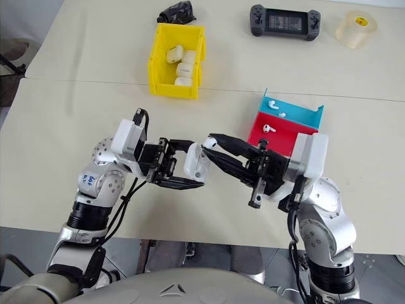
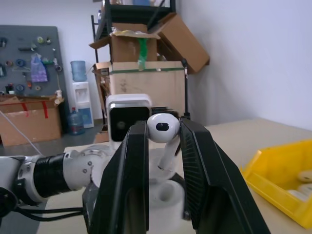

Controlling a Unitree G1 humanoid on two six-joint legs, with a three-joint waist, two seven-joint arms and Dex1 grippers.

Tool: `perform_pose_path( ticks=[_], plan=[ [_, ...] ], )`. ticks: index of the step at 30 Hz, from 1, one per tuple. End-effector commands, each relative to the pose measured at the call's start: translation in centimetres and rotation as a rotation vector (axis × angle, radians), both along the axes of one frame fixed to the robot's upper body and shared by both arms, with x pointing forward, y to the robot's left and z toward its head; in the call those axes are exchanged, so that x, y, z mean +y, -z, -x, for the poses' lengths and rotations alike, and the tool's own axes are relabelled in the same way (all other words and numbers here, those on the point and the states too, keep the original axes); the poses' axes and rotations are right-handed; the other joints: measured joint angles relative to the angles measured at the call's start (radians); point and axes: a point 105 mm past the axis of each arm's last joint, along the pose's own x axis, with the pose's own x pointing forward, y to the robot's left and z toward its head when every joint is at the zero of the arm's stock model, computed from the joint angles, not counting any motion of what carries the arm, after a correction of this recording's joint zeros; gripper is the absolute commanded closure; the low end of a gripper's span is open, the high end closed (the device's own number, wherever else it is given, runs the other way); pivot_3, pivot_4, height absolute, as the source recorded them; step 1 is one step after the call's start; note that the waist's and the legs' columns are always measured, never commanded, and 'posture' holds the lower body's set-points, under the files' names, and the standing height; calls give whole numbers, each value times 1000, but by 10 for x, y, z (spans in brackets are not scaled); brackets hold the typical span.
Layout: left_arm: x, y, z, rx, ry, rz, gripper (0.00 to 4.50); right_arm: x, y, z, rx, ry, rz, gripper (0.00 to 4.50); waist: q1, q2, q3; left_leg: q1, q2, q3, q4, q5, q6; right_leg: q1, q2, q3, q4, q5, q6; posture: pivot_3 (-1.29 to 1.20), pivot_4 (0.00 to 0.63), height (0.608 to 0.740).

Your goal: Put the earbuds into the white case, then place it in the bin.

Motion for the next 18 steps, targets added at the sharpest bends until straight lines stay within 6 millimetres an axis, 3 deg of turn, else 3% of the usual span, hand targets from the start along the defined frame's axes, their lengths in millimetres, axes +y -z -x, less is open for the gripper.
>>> perform_pose_path(
  ticks=[1, 18],
  plan=[
    [-3, -10, 3, -21, 22, 32, 1630, 2, -3, 7, -51, -2, -3, 3875, 0, 0, 0, 0, 0, 0, 0, 0, 0, 0, 0, 0, 0, 0, 0, 0, 150, 740],
    [-11, -19, 5, -29, 53, 78, 1630, -7, 13, -8, -57, 75, 7, 3875, -1, 0, 0, 0, 0, 0, 0, 0, 0, 0, 0, 0, 0, 0, 0, 0, 150, 740]
  ],
)
